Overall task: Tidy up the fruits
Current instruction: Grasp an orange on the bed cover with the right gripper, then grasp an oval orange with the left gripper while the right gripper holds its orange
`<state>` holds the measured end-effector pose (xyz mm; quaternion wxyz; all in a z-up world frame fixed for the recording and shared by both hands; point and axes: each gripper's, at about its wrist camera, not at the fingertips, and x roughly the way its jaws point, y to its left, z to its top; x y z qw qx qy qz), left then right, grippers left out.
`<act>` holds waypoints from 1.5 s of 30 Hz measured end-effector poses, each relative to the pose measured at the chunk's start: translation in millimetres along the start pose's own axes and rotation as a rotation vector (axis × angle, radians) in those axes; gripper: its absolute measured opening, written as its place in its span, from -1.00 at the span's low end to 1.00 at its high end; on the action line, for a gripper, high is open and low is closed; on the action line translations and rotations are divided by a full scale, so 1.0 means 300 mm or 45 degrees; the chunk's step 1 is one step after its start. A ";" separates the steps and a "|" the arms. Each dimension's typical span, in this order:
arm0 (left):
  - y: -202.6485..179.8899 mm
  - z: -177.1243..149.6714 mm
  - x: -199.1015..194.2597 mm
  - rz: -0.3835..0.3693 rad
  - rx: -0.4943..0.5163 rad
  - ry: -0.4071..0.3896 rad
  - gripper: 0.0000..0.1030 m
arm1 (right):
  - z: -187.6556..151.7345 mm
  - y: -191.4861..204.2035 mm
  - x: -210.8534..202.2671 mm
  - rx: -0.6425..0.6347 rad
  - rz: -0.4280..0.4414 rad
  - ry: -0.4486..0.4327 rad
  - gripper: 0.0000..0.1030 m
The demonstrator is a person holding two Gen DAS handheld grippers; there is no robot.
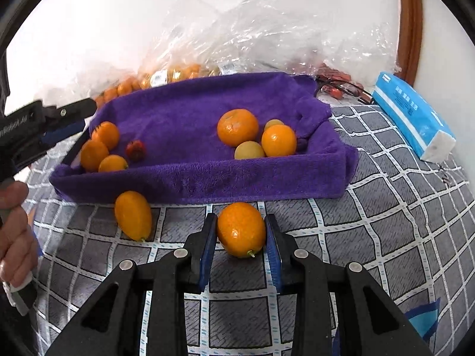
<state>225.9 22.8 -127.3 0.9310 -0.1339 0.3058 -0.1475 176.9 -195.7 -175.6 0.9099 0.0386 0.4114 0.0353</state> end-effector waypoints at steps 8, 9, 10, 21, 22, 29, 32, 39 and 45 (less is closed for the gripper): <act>-0.027 -0.060 -0.062 0.035 0.005 0.130 -0.13 | -0.001 -0.049 -0.036 0.105 0.062 -0.071 -0.38; -0.029 -0.087 -0.068 0.045 0.022 0.156 -0.11 | -0.002 -0.052 -0.039 0.112 0.065 -0.078 -0.38; -0.029 -0.112 -0.074 0.066 0.032 0.174 -0.11 | -0.002 -0.057 -0.043 0.122 0.065 -0.087 -0.38; -0.017 -0.294 -0.081 0.327 0.040 0.289 -0.11 | -0.026 -0.036 -0.075 0.065 0.047 -0.105 -0.38; -0.015 -0.297 -0.084 0.328 0.036 0.285 -0.11 | -0.027 -0.034 -0.076 0.056 0.039 -0.106 -0.38; 0.013 -0.300 -0.099 0.298 -0.023 0.264 -0.10 | -0.044 -0.005 -0.097 -0.010 0.048 -0.121 -0.38; -0.007 -0.301 -0.091 0.335 0.013 0.275 -0.10 | -0.046 -0.005 -0.100 -0.015 0.065 -0.122 -0.38; 0.010 -0.298 -0.103 0.289 -0.026 0.264 -0.10 | -0.047 0.025 -0.083 -0.072 0.052 -0.080 -0.38; 0.016 -0.300 -0.111 0.244 -0.024 0.269 -0.10 | -0.050 0.022 -0.084 -0.071 0.064 -0.080 -0.38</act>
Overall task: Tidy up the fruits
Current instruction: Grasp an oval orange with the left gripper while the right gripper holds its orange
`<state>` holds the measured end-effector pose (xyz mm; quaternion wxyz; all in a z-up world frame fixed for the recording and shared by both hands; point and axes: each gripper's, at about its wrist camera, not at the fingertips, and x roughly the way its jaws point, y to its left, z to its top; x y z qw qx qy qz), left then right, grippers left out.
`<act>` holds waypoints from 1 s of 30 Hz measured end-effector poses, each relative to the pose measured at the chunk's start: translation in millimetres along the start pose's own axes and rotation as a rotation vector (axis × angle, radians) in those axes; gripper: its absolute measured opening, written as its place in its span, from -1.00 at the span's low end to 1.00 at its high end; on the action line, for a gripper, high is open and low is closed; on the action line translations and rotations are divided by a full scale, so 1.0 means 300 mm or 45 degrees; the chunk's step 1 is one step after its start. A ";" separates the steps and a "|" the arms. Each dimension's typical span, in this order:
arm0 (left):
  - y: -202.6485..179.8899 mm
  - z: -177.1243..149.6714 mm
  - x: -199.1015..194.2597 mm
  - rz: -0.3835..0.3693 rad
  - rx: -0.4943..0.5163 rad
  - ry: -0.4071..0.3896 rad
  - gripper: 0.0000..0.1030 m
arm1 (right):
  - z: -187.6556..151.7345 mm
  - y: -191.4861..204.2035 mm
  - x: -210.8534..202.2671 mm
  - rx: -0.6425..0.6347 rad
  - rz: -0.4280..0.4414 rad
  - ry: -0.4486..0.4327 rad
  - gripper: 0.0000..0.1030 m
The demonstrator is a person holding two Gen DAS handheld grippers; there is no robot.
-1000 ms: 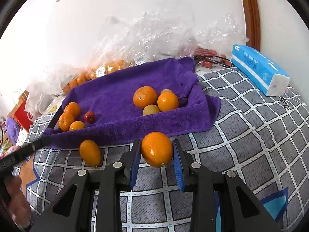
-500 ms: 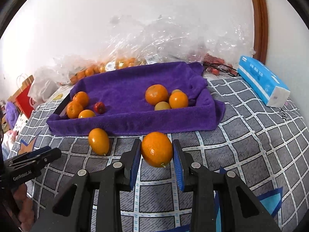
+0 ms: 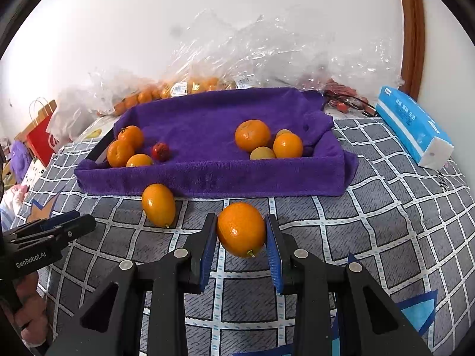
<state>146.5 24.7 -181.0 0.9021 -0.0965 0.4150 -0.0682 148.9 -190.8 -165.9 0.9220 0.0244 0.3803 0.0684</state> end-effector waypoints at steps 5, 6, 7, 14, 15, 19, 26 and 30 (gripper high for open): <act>0.013 -0.002 -0.005 -0.040 -0.016 0.002 -0.10 | 0.000 -0.003 -0.007 0.006 0.018 -0.014 -0.38; 0.016 -0.004 -0.007 -0.045 -0.020 -0.001 -0.10 | -0.001 -0.003 -0.010 0.005 0.021 -0.020 -0.38; 0.018 -0.005 -0.008 -0.055 -0.023 -0.004 -0.10 | -0.002 -0.004 -0.015 0.007 0.027 -0.031 -0.38; 0.020 -0.011 -0.030 -0.105 -0.035 -0.049 -0.11 | -0.002 -0.018 -0.033 0.038 0.033 -0.067 -0.38; 0.018 -0.012 -0.033 -0.106 -0.030 -0.054 -0.11 | -0.002 -0.023 -0.037 0.044 0.031 -0.074 -0.38; 0.011 -0.012 -0.043 -0.100 -0.017 -0.075 -0.11 | -0.014 -0.032 -0.057 0.022 0.004 -0.081 -0.38; 0.022 -0.010 -0.039 -0.085 -0.042 -0.067 -0.11 | -0.042 -0.081 -0.093 -0.019 -0.062 -0.075 -0.38; 0.028 -0.005 -0.026 -0.083 -0.059 -0.041 -0.10 | -0.048 -0.126 -0.101 -0.012 -0.080 -0.064 -0.38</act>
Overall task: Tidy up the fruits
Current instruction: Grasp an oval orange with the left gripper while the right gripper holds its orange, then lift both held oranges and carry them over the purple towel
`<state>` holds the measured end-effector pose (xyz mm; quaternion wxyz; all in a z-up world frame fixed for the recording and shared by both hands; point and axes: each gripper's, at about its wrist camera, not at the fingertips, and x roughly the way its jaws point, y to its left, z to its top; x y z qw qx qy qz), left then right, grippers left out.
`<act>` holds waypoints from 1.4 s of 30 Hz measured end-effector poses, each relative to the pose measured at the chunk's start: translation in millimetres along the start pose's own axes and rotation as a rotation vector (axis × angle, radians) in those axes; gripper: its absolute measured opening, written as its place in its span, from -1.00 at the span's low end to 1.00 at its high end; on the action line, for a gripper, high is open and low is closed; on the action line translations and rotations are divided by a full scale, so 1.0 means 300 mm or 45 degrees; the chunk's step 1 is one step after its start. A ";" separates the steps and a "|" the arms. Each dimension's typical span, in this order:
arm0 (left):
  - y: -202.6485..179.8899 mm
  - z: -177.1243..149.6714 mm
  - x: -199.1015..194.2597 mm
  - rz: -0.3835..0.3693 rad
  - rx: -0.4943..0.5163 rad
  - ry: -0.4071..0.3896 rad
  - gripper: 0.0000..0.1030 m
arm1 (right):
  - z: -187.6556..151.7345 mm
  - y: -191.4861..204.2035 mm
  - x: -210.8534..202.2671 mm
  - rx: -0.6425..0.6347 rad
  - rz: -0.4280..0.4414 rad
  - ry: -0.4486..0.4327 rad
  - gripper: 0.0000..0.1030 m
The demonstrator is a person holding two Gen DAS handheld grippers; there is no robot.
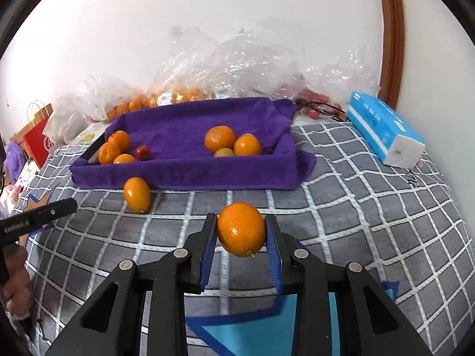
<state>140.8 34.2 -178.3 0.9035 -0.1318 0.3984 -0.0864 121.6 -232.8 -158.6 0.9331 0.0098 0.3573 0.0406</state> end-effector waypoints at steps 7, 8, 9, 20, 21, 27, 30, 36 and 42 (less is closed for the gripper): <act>-0.127 0.003 0.001 0.002 0.133 0.043 -0.11 | -0.003 -0.065 0.001 -0.001 -0.052 0.014 -0.38; -0.155 0.007 0.005 -0.013 0.148 0.046 -0.11 | -0.002 -0.076 0.003 0.013 -0.050 0.017 -0.38; -0.181 0.012 0.014 -0.019 0.156 0.059 -0.10 | -0.002 -0.085 0.004 0.024 -0.053 0.019 -0.38; -0.276 0.076 0.163 -0.090 0.000 0.135 -0.13 | 0.004 -0.144 0.031 0.086 -0.141 0.044 -0.38; -0.288 0.074 0.181 -0.079 -0.001 0.143 -0.13 | 0.003 -0.143 0.028 0.085 -0.130 0.038 -0.38; -0.326 0.048 0.209 -0.013 0.038 0.061 -0.21 | 0.005 -0.151 0.040 0.099 -0.082 0.060 -0.38; -0.317 0.043 0.200 0.008 0.037 0.053 -0.38 | 0.005 -0.148 0.042 0.096 -0.086 0.062 -0.38; -0.283 0.033 0.162 0.010 0.033 0.052 -0.38 | 0.003 -0.170 0.030 0.143 -0.089 0.038 -0.38; -0.196 0.025 0.062 0.127 0.034 -0.048 -0.38 | 0.002 -0.171 0.019 0.147 -0.069 0.017 -0.38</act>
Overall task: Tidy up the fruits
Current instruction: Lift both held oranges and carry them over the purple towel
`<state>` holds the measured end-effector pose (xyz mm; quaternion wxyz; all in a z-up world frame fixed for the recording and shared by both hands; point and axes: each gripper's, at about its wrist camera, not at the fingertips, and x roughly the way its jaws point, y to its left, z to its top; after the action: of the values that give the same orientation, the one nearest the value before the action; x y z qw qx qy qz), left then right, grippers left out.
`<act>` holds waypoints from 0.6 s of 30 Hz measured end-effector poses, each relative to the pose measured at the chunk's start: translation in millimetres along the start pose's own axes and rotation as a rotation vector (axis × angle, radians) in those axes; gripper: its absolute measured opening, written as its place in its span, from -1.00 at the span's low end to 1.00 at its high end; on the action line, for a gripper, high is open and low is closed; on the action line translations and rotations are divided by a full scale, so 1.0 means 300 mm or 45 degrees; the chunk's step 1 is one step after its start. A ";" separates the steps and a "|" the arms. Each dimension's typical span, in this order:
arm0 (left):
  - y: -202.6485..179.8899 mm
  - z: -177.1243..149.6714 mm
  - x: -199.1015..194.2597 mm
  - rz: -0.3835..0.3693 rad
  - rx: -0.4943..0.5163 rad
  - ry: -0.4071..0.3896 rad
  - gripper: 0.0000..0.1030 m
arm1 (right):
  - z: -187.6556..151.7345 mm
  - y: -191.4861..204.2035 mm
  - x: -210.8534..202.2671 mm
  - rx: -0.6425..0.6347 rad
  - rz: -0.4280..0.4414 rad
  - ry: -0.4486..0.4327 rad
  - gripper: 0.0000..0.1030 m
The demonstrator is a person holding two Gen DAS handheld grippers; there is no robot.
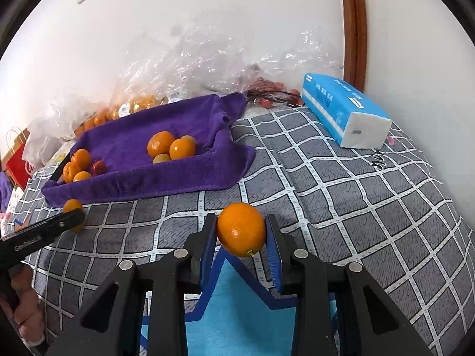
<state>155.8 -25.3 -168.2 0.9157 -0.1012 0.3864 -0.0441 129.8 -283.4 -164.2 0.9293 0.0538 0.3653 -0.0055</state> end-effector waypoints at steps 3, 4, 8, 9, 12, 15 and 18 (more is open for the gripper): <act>0.070 0.006 -0.039 0.013 -0.019 -0.028 -0.38 | -0.001 -0.004 -0.011 0.011 -0.014 -0.018 -0.38; 0.095 0.006 -0.048 0.008 -0.033 -0.022 -0.38 | -0.004 -0.007 -0.015 0.022 -0.023 -0.019 -0.38; 0.167 -0.007 -0.076 -0.004 -0.048 -0.029 -0.38 | -0.014 0.002 -0.024 0.017 -0.019 -0.007 -0.38; 0.176 -0.013 -0.077 -0.001 -0.044 -0.036 -0.38 | -0.019 0.015 -0.027 -0.001 -0.028 -0.004 -0.38; 0.232 -0.017 -0.072 -0.049 -0.084 -0.012 -0.38 | -0.026 0.058 -0.033 -0.046 -0.016 -0.001 -0.38; 0.279 -0.016 -0.072 -0.065 -0.128 -0.019 -0.38 | -0.033 0.115 -0.030 -0.067 0.038 0.024 -0.38; 0.300 -0.017 -0.064 -0.101 -0.166 -0.004 -0.38 | -0.043 0.161 -0.022 -0.084 0.076 0.052 -0.38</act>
<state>139.0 64.7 -177.9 0.9053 -0.1758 0.3828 -0.0548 118.5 -234.4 -164.5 0.9227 0.0340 0.3824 0.0354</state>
